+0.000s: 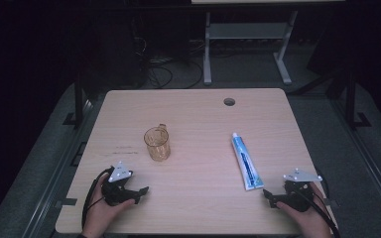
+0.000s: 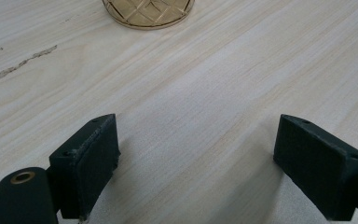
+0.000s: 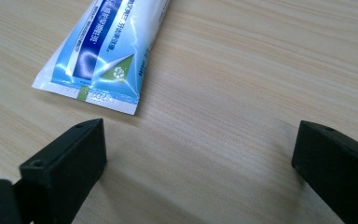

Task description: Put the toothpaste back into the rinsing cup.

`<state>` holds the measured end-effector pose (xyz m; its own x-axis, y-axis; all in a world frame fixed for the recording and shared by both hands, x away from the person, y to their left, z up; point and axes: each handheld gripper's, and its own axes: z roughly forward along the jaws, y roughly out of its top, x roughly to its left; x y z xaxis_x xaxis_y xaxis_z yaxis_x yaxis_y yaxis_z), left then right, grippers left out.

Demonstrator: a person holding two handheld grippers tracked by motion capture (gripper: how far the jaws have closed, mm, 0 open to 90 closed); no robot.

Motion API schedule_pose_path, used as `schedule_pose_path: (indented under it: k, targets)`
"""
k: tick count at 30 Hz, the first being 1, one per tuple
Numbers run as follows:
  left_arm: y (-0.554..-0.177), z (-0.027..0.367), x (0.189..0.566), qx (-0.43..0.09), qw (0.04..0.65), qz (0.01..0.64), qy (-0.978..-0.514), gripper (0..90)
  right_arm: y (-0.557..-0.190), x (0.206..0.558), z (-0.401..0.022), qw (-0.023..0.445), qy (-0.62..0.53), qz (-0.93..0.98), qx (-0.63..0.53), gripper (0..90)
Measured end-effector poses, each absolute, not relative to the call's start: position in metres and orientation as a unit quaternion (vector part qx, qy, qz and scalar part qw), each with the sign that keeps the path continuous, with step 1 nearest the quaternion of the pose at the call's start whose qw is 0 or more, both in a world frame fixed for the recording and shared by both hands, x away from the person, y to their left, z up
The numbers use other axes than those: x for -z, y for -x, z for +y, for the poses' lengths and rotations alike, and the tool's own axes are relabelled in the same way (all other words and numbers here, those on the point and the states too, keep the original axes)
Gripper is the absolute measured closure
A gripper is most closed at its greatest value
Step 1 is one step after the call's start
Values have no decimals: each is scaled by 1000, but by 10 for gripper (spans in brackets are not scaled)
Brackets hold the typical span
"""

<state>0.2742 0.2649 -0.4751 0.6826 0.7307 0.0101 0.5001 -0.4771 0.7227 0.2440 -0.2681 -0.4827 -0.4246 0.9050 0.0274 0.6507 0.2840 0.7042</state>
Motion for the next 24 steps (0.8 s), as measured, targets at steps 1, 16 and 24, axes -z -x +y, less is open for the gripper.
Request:
schedule_pose_path:
  k: [1,16,24]
  targets:
    - [-274,265,475,-161,359,364,-844,131,-244,483,-268,194,-500,778,-328,41]
    - [-274,265,475,-160,359,364,-844,132,-249,473,-272,203,-478,779,-352,591]
    - [-274,265,475,-160,359,363,-845,133,-263,472,-266,179,-463,787,-367,892]
